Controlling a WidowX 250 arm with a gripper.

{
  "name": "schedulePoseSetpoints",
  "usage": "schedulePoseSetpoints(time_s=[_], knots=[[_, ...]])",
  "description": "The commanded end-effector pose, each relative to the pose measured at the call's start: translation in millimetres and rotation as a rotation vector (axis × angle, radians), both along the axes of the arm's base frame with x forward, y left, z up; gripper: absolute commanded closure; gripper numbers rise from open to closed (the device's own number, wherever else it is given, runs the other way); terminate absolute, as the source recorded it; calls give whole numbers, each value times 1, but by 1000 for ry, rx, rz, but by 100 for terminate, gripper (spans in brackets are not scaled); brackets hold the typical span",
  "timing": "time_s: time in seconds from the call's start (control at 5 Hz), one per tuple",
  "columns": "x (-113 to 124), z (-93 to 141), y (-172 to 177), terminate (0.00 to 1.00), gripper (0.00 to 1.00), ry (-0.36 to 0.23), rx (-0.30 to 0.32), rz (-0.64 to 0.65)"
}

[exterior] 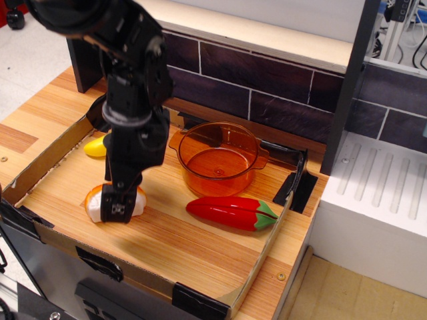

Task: Take sushi out of pot

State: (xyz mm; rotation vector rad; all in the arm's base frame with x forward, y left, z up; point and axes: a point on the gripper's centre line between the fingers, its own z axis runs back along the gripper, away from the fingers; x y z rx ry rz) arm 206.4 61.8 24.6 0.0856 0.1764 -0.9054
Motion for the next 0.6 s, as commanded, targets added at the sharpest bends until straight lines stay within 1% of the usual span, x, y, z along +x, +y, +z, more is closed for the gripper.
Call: schedulePoseSetpoints(time_s=[0.0, 0.2, 0.4], knots=[[23, 98, 5, 0, 0, -116, -130, 134], [23, 98, 5, 0, 0, -116, -130, 134], [23, 98, 5, 100, 0, -116, -130, 134]])
